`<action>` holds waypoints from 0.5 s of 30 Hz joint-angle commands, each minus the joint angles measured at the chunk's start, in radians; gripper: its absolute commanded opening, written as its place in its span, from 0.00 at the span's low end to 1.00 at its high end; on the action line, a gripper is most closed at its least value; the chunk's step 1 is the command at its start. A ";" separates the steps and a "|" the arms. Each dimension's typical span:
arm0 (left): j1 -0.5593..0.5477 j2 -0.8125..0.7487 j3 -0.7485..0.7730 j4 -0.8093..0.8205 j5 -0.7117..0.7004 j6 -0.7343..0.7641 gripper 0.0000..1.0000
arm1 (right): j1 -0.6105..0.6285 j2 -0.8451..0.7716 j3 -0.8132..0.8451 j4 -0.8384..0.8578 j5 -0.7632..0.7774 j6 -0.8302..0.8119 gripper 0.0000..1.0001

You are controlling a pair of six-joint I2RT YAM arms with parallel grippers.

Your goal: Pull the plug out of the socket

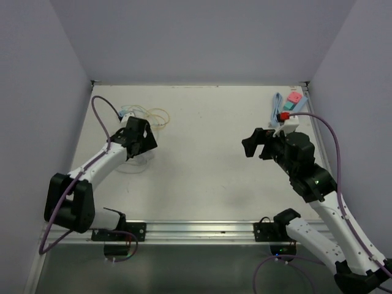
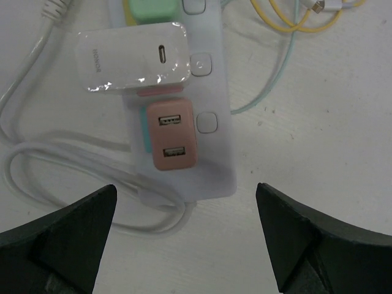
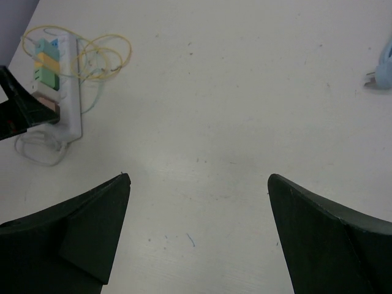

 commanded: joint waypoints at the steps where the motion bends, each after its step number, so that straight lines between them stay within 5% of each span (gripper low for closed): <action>1: -0.015 0.126 0.094 0.069 -0.134 -0.058 1.00 | 0.005 0.014 -0.003 0.034 -0.041 0.019 0.99; 7: -0.017 0.264 0.134 0.075 -0.238 -0.098 1.00 | 0.005 0.022 0.002 0.024 -0.046 0.009 0.99; 15: -0.019 0.367 0.137 0.138 -0.194 -0.072 0.96 | 0.005 0.028 -0.007 0.012 -0.058 -0.013 0.99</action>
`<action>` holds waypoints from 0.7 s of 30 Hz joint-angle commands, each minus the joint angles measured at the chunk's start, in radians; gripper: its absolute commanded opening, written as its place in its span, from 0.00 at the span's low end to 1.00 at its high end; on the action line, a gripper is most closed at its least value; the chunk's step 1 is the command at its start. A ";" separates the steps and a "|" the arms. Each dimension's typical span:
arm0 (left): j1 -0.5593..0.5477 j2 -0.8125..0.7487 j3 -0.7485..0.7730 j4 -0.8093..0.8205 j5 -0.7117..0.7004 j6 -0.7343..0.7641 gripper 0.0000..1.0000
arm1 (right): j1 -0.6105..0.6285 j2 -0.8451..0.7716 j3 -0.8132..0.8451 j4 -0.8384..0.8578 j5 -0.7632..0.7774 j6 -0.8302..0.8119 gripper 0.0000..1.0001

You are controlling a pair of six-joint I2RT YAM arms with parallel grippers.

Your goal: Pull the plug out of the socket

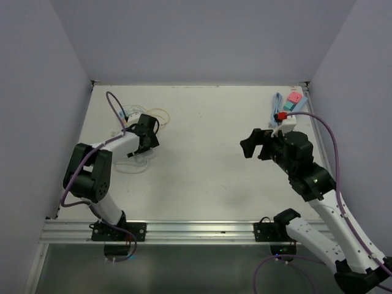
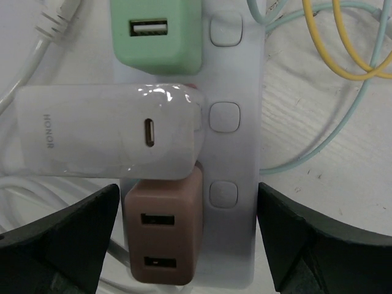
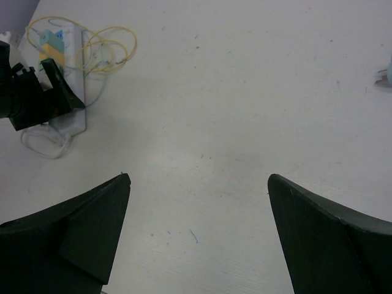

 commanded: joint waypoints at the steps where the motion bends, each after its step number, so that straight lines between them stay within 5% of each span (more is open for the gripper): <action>1: -0.003 0.036 0.028 0.091 -0.005 -0.002 0.93 | 0.003 0.008 -0.005 0.014 -0.032 -0.014 0.99; 8: -0.095 0.024 0.020 0.088 0.029 0.029 0.68 | 0.003 -0.006 -0.025 0.014 -0.059 -0.014 0.99; 12: -0.260 0.003 0.017 0.071 0.040 -0.006 0.56 | 0.003 -0.024 -0.041 0.014 -0.073 -0.011 0.99; 21: -0.592 0.070 0.084 0.030 0.031 -0.134 0.59 | 0.003 -0.072 -0.076 0.007 -0.082 0.058 0.99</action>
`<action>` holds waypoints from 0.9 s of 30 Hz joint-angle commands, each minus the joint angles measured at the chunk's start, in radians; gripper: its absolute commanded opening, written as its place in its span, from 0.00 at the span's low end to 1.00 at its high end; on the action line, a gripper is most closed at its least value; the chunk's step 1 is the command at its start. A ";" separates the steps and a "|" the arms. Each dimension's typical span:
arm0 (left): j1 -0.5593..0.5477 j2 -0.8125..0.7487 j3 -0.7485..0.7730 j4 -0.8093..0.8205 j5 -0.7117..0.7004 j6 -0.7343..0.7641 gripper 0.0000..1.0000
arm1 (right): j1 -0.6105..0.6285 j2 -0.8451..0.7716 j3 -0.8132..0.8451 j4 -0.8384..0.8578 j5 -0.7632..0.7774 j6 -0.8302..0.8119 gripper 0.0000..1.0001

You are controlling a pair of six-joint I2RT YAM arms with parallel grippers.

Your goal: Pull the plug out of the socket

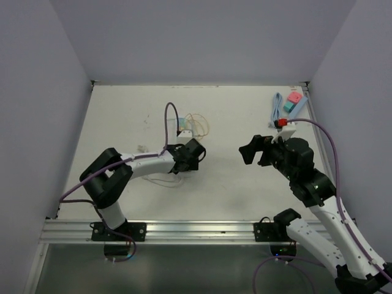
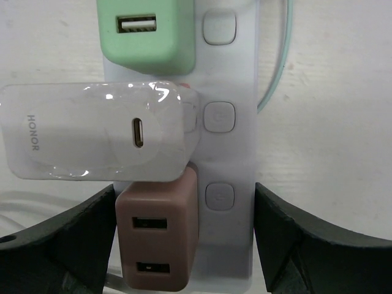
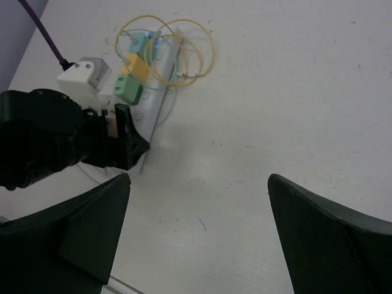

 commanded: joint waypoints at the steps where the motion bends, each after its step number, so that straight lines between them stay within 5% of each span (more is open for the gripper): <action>1: -0.093 0.036 0.080 0.002 0.042 -0.074 0.63 | 0.002 -0.016 -0.023 0.007 -0.029 0.056 0.99; 5: -0.155 0.023 0.124 -0.046 0.032 -0.110 0.99 | 0.002 -0.035 -0.051 0.004 -0.081 0.119 0.99; 15: -0.156 -0.264 0.082 -0.109 0.014 -0.114 1.00 | 0.002 -0.006 -0.187 0.107 -0.172 0.282 0.99; 24: -0.078 -0.276 0.045 -0.036 0.150 -0.008 0.91 | 0.008 0.370 -0.275 0.429 -0.342 0.420 0.99; 27: -0.046 -0.264 0.038 0.002 0.192 0.024 0.89 | 0.025 0.492 -0.276 0.549 -0.353 0.447 0.91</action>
